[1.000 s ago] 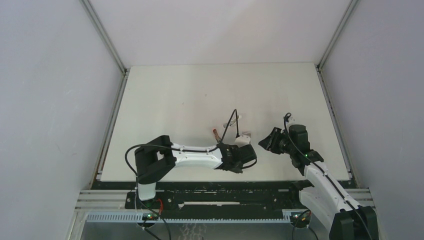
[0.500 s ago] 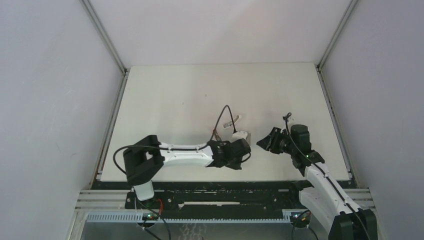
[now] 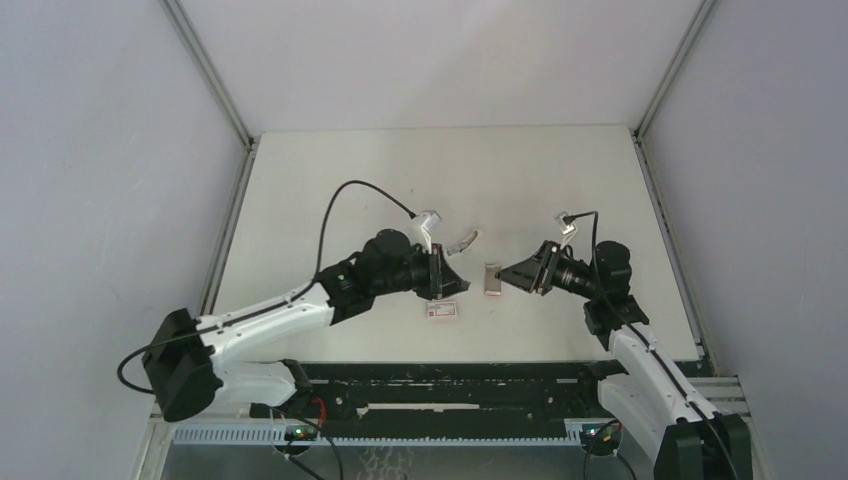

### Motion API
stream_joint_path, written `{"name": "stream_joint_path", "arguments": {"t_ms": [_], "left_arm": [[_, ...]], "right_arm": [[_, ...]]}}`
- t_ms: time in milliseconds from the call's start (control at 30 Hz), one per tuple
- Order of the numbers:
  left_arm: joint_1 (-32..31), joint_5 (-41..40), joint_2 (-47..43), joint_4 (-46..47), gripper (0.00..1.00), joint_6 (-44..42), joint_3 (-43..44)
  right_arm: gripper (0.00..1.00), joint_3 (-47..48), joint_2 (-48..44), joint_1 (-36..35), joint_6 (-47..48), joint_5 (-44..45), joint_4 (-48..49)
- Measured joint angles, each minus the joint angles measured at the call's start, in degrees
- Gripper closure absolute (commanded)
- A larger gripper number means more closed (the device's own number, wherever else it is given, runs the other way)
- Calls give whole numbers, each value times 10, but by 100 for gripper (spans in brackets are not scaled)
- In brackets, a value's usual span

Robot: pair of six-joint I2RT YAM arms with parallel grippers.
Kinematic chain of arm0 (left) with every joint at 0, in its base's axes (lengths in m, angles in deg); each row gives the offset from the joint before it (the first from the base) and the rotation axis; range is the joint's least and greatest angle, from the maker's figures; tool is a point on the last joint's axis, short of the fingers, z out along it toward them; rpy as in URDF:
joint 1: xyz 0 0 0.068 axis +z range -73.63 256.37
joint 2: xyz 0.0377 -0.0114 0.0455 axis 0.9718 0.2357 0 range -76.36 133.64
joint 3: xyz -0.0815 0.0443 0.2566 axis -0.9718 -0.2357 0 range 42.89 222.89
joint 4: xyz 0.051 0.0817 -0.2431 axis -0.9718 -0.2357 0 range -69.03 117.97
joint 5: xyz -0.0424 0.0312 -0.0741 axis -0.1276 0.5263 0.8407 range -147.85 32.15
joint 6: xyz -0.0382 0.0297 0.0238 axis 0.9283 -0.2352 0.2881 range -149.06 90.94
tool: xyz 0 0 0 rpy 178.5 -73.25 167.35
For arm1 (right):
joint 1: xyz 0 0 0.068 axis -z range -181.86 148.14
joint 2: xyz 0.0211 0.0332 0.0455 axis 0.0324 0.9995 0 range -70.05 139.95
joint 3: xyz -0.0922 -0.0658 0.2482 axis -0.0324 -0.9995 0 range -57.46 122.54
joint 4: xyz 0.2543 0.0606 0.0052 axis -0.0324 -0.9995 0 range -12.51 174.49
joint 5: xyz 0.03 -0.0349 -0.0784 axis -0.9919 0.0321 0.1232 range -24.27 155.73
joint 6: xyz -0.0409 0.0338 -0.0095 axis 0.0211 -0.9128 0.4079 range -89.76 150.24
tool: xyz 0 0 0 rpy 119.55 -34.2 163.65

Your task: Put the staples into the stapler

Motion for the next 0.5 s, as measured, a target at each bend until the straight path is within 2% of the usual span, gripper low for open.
{"name": "stream_joint_path", "arguments": {"t_ms": [133, 267, 500], "left_arm": [[19, 62, -64, 49, 82, 3, -21], [25, 107, -106, 89, 82, 9, -39], [26, 154, -133, 142, 82, 34, -69]], "right_arm": [[50, -1, 7, -23, -74, -19, 101], [45, -1, 9, -85, -137, -13, 201], [46, -1, 9, -161, -188, 21, 295]]}}
